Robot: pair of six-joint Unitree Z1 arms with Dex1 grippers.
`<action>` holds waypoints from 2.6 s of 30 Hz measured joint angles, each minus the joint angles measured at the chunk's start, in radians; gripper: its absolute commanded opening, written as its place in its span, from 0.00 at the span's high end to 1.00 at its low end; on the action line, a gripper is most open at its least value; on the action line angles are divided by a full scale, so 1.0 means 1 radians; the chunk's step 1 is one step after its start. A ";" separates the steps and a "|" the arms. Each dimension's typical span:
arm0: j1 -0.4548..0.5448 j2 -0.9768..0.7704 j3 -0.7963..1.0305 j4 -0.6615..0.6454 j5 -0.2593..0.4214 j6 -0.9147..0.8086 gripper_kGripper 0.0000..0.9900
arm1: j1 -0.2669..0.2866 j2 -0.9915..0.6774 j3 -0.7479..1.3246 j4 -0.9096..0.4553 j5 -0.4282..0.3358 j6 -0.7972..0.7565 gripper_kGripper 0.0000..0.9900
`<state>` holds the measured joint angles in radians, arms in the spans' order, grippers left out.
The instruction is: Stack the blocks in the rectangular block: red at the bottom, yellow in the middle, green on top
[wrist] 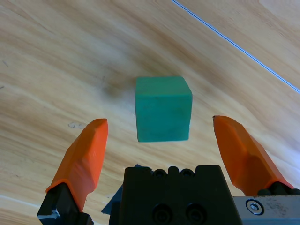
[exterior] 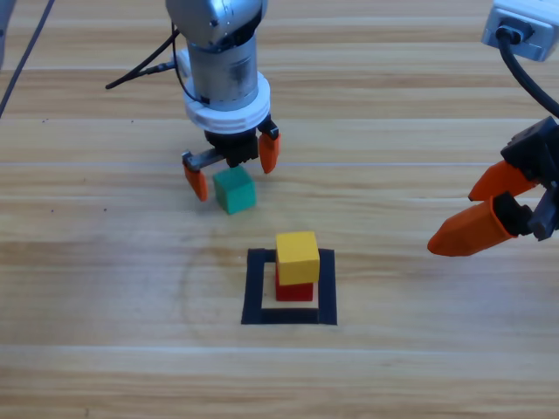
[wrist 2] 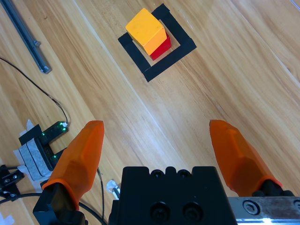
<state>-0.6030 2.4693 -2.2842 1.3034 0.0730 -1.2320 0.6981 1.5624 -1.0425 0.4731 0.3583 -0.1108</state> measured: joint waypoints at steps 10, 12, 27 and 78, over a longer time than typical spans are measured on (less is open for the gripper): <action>0.029 0.040 -0.007 0.000 -0.010 0.000 0.03 | 0.000 0.000 0.000 0.000 0.001 0.000 0.00; 0.030 0.044 -0.007 0.000 -0.012 0.000 0.03 | 0.000 0.000 0.000 0.000 0.001 0.000 0.00; 0.030 0.069 -0.045 0.000 -0.022 0.000 0.34 | 0.000 0.000 0.001 0.000 0.001 0.000 0.00; -0.179 -0.376 0.166 0.104 -0.053 0.373 0.98 | 0.000 0.000 0.011 0.000 0.001 0.000 0.00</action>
<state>-0.7815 2.0929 -2.1178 1.4071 0.0198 -0.8586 0.6981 1.5625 -1.0318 0.4731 0.3592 -0.1108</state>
